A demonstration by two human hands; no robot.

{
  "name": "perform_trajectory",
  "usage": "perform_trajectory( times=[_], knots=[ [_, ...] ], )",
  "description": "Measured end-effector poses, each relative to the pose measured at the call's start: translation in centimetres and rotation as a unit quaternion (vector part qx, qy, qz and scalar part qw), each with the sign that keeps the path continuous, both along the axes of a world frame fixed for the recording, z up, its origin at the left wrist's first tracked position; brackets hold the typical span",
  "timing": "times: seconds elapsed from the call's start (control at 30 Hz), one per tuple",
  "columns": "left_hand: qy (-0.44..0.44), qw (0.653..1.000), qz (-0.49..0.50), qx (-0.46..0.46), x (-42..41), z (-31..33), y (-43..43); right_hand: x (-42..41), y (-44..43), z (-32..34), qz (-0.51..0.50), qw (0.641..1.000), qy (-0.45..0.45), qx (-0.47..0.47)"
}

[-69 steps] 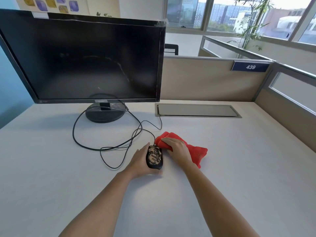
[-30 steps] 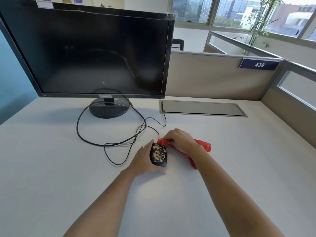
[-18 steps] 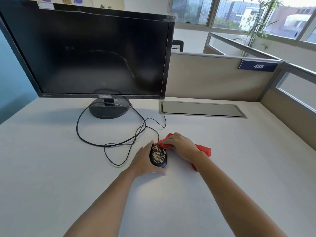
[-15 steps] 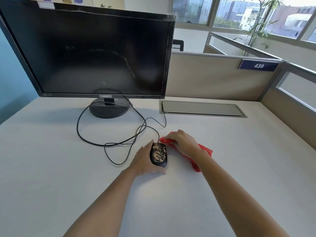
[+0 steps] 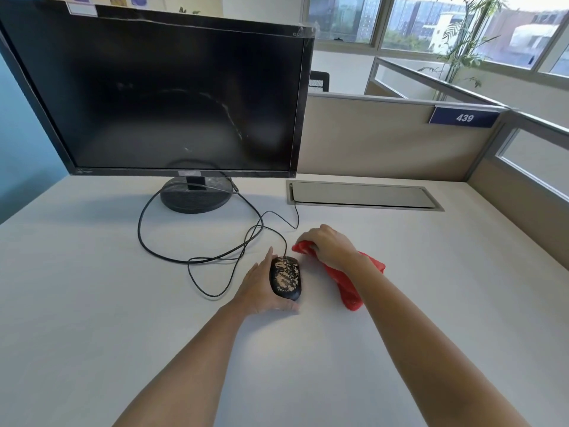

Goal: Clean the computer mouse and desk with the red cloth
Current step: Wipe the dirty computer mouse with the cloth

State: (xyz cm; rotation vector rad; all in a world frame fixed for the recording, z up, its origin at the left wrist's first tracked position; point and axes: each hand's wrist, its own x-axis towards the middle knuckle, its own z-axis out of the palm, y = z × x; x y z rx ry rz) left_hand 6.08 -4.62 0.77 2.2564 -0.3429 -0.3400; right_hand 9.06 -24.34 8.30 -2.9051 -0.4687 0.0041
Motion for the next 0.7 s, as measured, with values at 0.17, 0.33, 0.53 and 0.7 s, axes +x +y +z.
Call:
perform_trajectory(
  times=[0.17, 0.33, 0.53, 0.7],
  knots=[
    [0.002, 1.000, 0.005, -0.009, -0.1, 0.3, 0.0, 0.1, 3.2, 0.2, 0.098, 0.995, -0.021, -0.024],
    [0.005, 1.000, 0.003, -0.018, -0.1, 0.3, 0.0, 1.1, 3.7, 0.2, 0.140, 0.979, -0.031, -0.148],
    [0.000, 1.000, 0.003, -0.020, -0.2, 0.2, 0.0, 1.2, 3.8, 0.4, 0.140, 0.983, -0.013, -0.114],
    [-0.004, 1.000, 0.002, -0.021, -0.1, 0.3, 0.0, 1.5, 3.6, 0.6, 0.111, 0.983, -0.025, -0.142]
  ],
)
